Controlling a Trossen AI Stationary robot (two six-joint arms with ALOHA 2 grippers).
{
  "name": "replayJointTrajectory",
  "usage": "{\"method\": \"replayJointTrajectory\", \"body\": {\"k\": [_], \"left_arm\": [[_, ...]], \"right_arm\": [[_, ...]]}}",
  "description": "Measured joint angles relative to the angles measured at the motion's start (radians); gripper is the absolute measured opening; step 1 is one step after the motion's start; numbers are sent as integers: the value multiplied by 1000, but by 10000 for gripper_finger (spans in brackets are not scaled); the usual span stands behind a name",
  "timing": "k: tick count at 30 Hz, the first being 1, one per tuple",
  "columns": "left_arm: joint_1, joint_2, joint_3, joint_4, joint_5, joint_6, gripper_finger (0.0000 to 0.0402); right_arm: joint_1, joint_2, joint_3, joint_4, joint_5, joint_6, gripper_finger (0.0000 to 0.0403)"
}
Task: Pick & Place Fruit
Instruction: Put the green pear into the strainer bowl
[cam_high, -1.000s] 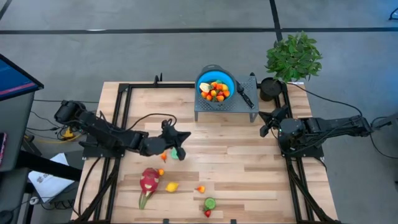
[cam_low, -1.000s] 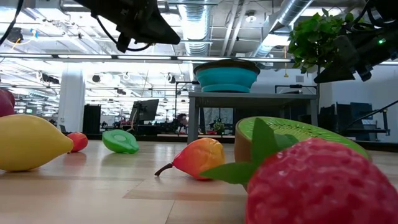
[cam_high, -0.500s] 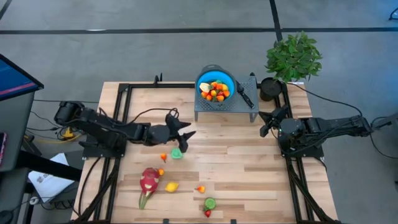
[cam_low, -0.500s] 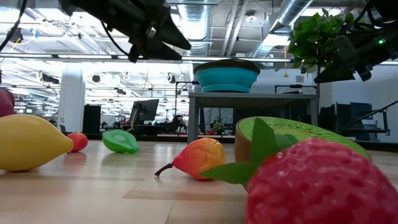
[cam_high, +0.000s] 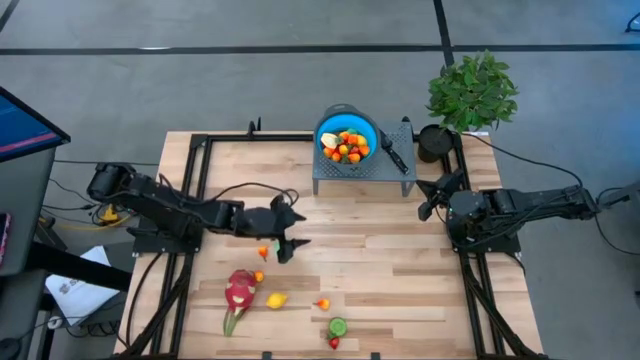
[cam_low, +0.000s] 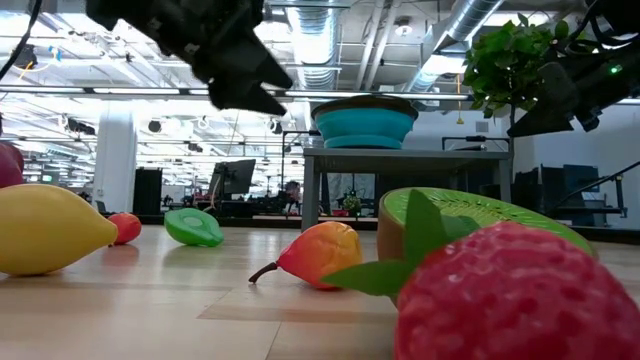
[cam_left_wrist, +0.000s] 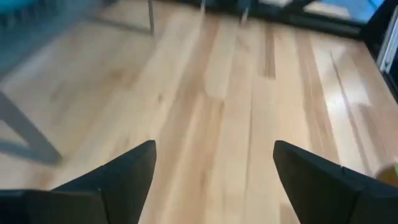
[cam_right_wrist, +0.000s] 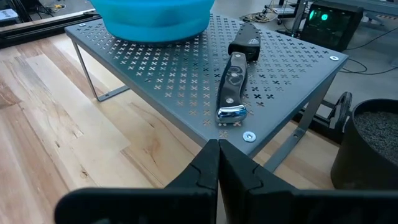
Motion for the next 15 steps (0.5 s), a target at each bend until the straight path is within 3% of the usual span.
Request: {"method": "replayJointTrajectory", "body": {"k": [5,15], "left_arm": [[-29,0,0,-119,0,-112,305],[-43,0,-16,-179,0,-133,301]], "right_arm": [[-1,0,0,0,0,0,0],[-1,0,0,0,0,0,0]]}}
